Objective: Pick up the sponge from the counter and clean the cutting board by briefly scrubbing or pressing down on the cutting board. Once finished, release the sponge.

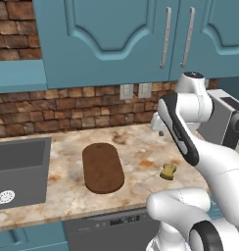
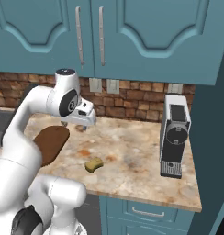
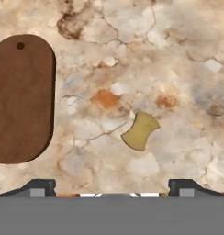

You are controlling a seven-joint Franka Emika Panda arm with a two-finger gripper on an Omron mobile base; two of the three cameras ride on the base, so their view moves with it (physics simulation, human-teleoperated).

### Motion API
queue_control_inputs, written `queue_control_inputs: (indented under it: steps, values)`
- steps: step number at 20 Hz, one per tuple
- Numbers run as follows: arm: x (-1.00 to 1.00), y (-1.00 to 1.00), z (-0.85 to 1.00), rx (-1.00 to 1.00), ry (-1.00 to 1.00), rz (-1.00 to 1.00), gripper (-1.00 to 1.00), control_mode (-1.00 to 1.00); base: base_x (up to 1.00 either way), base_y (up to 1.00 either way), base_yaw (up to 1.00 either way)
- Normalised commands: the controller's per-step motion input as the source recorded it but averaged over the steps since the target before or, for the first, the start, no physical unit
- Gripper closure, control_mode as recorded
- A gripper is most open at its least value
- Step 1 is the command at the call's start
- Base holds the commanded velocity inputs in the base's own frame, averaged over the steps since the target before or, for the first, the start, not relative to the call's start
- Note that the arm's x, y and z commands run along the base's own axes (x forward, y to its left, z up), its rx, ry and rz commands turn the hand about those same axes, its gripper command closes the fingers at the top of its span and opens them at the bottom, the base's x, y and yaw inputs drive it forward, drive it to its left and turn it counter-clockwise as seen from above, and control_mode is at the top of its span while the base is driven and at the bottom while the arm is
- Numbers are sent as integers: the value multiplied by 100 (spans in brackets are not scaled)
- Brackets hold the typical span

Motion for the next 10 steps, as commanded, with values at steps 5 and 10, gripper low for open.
queue_control_inputs:
  steps: [5, 10]
  values:
    - [3, -22, -67, 14, 19, -15, -100, -100, 0, 0, 0]
    - [8, -10, -69, 12, 11, -9, -100, -100, 0, 0, 0]
